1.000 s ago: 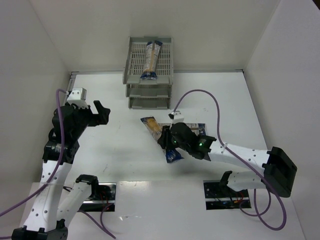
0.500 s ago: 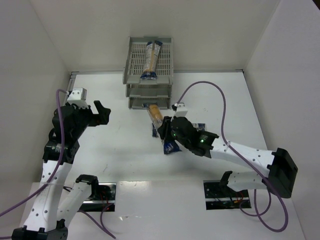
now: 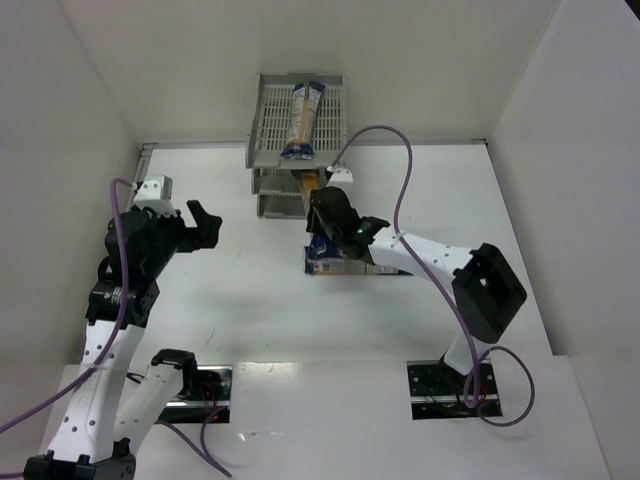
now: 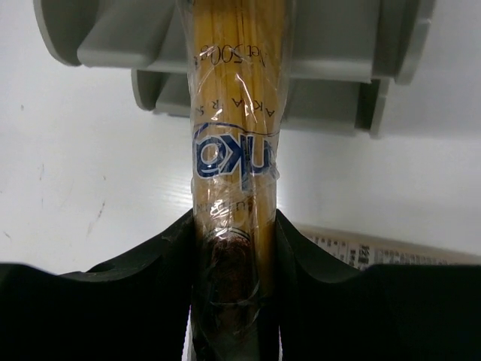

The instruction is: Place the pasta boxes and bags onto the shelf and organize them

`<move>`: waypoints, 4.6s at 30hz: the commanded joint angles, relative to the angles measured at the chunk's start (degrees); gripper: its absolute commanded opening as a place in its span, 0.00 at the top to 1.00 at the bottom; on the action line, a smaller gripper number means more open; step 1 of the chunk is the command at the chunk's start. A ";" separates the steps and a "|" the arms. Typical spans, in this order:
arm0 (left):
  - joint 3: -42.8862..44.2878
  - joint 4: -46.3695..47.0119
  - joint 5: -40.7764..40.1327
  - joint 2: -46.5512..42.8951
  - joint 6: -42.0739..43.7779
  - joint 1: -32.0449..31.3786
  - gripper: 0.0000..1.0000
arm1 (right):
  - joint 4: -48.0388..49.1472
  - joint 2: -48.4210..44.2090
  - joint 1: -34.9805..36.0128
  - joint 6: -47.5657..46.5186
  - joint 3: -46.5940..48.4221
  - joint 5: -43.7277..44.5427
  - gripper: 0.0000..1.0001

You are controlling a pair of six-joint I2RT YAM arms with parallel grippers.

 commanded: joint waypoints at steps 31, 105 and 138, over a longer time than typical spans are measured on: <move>-3.80 6.61 -0.03 0.93 1.54 0.36 0.00 | 6.98 23.47 -3.88 7.19 33.45 8.54 0.28; -6.96 8.28 2.25 -0.65 1.01 1.94 0.00 | -18.48 7.83 -4.14 -31.74 12.98 -24.61 0.00; -8.02 8.28 2.43 -3.11 1.54 1.94 0.00 | -9.30 22.51 1.74 -11.12 11.56 -45.87 1.00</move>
